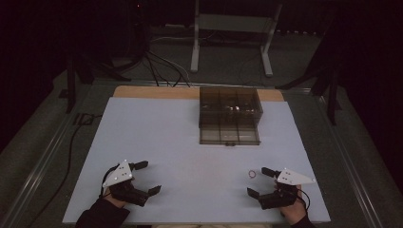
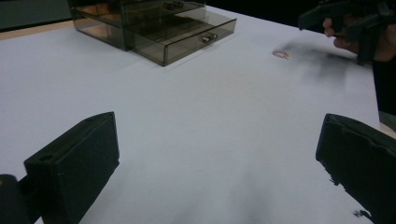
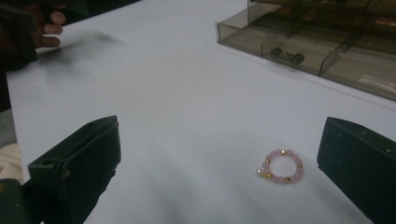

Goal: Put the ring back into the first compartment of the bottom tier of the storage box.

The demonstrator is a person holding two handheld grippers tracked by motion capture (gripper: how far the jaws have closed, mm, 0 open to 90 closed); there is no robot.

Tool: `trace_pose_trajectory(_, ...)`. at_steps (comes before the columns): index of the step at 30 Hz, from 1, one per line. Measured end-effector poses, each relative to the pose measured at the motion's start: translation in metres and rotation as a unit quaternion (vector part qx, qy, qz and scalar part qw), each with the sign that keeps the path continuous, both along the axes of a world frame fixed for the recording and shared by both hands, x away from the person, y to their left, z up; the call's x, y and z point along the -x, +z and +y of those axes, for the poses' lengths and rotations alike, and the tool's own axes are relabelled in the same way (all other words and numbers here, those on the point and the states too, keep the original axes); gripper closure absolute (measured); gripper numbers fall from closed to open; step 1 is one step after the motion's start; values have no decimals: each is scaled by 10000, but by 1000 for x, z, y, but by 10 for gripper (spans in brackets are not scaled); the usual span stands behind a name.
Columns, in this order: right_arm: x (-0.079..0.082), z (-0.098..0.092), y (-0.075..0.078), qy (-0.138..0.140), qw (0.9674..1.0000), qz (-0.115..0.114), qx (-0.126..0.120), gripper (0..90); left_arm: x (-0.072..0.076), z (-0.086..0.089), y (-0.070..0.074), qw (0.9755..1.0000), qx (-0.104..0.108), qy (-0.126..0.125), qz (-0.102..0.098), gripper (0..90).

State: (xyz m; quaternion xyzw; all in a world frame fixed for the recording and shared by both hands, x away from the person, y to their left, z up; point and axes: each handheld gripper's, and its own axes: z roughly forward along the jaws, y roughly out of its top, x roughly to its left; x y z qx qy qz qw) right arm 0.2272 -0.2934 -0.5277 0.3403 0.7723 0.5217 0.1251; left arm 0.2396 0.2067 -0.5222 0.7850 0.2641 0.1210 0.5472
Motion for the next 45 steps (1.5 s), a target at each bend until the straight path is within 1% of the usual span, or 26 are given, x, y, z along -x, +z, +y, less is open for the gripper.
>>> trace_pose_trajectory(3, 0, 0, -2, 40, 9999, 35, 123, 0, 1, -1, 2, 10000, 21, -7, -39, 6)
trace_pose_trajectory(10, 0, 1, -2, 122, 9998, 83, 144, 0, 4, 0, 4, 9999, 86, -45, -52, 6)
trace_pose_trajectory(11, 0, 1, -2, 154, 9997, 86, 140, 0, 4, 1, 4, 9999, 120, -61, -12, 6)
trace_pose_trajectory(14, 1, 3, -1, 229, 9995, 97, 184, 0, 4, 2, 3, 9999, 137, -73, 15, 6)
trace_pose_trajectory(15, 1, 4, 0, 251, 9994, 93, 199, 0, 4, 1, 3, 9998, 151, -127, 61, 6)
trace_pose_trajectory(17, 2, 5, 1, 312, 9992, 70, 235, 0, 4, 1, 3, 9998, 146, -128, 44, 6)
trace_pose_trajectory(20, 3, 6, 4, 335, 9992, 82, 198, 0, 5, 1, 3, 9998, 128, -139, 49, 6)
trace_pose_trajectory(24, 5, 10, 7, 408, 9989, 39, 209, 0, 5, 2, 3, 9998, 171, -113, 42, 6)
trace_pose_trajectory(28, 6, 12, 11, 471, 9988, 32, 157, 0, 5, 2, 3, 9998, 174, -106, 29, 6)
trace_pose_trajectory(29, 8, 13, 13, 473, 9987, 5, 174, 29, 4, 2, 3, 9997, 197, -108, 35, 6)
trace_pose_trajectory(32, 10, 14, 15, 481, 9986, -62, 186, 29, 4, 2, 3, 9998, 184, -102, 41, 6)
trace_pose_trajectory(34, 12, 15, 18, 507, 9986, -87, 129, 29, 4, 2, 3, 9998, 179, -101, 46, 6)
trace_pose_trajectory(35, 13, 15, 22, 529, 9984, -164, 90, 29, 4, 2, 3, 9998, 165, -89, 42, 6)
trace_pose_trajectory(38, 16, 16, 29, 522, 9983, -273, 11, 22, 3, 2, 2, 9998, 170, -74, 47, 6)
trace_pose_trajectory(39, 16, 16, 29, 522, 9983, -273, 11, 22, 3, 2, 2, 9998, 170, -74, 47, 6)
trace_pose_trajectory(40, 16, 16, 34, 512, 9981, -330, -72, 17, 3, 2, 2, 9998, 170, -69, 55, 6)
trace_pose_trajectory(43, 17, 15, 39, 484, 9979, -412, -99, 17, 4, 1, 2, 9998, 177, -54, 19, 6)
trace_pose_trajectory(45, 17, 15, 41, 485, 9978, -421, -134, 16, 4, 1, 2, 9998, 187, -63, 10, 6)
